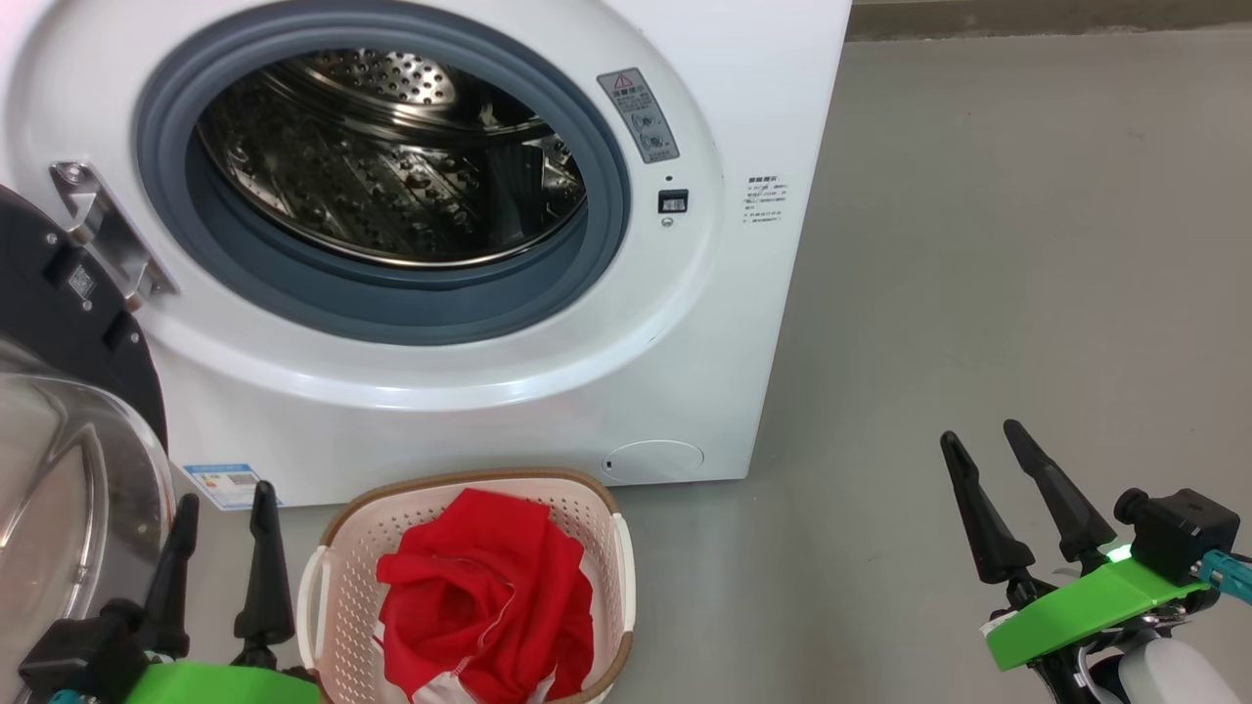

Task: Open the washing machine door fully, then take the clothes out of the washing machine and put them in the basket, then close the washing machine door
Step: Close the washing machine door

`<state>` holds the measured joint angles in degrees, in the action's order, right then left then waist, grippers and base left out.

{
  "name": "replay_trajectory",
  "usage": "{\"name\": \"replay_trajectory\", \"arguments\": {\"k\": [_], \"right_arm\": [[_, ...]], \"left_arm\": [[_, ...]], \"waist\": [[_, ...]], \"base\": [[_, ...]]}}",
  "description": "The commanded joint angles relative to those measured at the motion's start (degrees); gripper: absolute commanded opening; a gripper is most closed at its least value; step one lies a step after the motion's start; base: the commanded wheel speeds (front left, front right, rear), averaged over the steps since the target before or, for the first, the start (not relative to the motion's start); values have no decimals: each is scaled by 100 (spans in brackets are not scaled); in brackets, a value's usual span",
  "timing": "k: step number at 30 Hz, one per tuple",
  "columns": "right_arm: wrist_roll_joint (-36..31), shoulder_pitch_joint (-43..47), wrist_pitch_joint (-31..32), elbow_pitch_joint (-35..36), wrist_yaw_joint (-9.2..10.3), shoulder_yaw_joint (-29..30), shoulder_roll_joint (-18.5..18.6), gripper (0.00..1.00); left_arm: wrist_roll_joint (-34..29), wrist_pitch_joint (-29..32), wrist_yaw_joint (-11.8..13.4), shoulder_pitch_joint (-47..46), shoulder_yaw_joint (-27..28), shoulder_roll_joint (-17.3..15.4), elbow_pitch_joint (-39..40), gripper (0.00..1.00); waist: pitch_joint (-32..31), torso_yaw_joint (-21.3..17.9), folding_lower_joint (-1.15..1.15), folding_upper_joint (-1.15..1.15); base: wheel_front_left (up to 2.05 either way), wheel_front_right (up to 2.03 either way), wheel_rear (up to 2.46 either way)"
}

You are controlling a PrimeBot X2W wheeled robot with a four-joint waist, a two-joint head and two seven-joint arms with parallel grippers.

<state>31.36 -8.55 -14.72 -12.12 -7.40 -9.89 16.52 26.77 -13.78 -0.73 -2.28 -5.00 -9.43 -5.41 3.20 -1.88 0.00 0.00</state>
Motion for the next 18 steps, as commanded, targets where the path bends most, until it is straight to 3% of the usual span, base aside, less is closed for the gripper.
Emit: {"name": "replay_trajectory", "arguments": {"k": [1, 18], "right_arm": [[-10, 7, -28, 121, -9, -109, 94, 100], [14, 21, -28, 106, -9, -147, 123, 100]], "left_arm": [[-65, -71, 6, -52, 189, -169, 135, 100], [-11, -55, -5, -64, 133, -232, 147, 100]], "waist": [[-13, -4, 0, 0], [-39, -1, 0, 0]], "base": [[0, 0, 0], [0, 0, 0]]}}
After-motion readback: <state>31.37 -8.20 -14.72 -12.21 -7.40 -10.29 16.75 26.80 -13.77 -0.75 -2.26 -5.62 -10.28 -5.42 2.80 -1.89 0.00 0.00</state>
